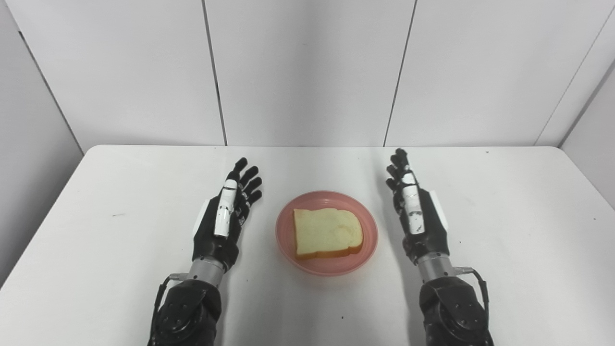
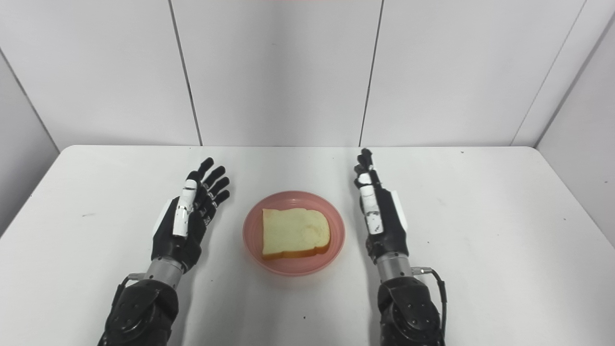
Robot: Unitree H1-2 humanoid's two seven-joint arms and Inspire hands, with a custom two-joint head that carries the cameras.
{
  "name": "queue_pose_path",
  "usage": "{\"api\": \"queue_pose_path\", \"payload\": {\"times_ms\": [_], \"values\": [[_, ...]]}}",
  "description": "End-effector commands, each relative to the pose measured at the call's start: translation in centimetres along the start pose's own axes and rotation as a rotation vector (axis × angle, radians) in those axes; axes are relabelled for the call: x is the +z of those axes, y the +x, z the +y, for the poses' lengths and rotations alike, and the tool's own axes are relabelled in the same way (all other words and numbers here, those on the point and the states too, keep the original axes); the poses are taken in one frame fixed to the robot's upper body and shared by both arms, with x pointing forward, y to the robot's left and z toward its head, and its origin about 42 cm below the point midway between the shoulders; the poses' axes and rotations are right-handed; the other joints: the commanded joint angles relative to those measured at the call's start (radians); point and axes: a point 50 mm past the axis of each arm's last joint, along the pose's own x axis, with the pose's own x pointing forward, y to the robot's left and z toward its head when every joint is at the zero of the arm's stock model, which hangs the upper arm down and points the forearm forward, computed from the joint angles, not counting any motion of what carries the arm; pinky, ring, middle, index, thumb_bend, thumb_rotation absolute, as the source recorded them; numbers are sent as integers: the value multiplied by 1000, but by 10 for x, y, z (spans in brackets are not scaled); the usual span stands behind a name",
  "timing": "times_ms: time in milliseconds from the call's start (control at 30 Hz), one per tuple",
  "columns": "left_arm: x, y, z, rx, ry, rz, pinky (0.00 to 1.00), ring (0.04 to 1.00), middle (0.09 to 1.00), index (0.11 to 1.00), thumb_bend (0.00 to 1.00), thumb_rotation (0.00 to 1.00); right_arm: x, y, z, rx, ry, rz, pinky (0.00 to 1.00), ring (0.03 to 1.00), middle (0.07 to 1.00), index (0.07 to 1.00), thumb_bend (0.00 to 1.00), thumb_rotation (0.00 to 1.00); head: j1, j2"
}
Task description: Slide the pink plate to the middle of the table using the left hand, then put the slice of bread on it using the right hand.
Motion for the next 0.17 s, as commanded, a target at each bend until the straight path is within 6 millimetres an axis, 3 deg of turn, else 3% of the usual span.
{"api": "queue_pose_path", "payload": {"times_ms": [0,133], "values": [[13,7,-5,-41,11,-80,956,948,960,957,454,1000,11,-3,6,-4,42,-68,1000,1000,1000,1000,811,1000,1,1],[13,7,-6,-43,20,-85,968,956,967,960,450,1000,8,-8,6,-12,60,-56,1000,1000,1000,1000,683,1000,3,5]]}}
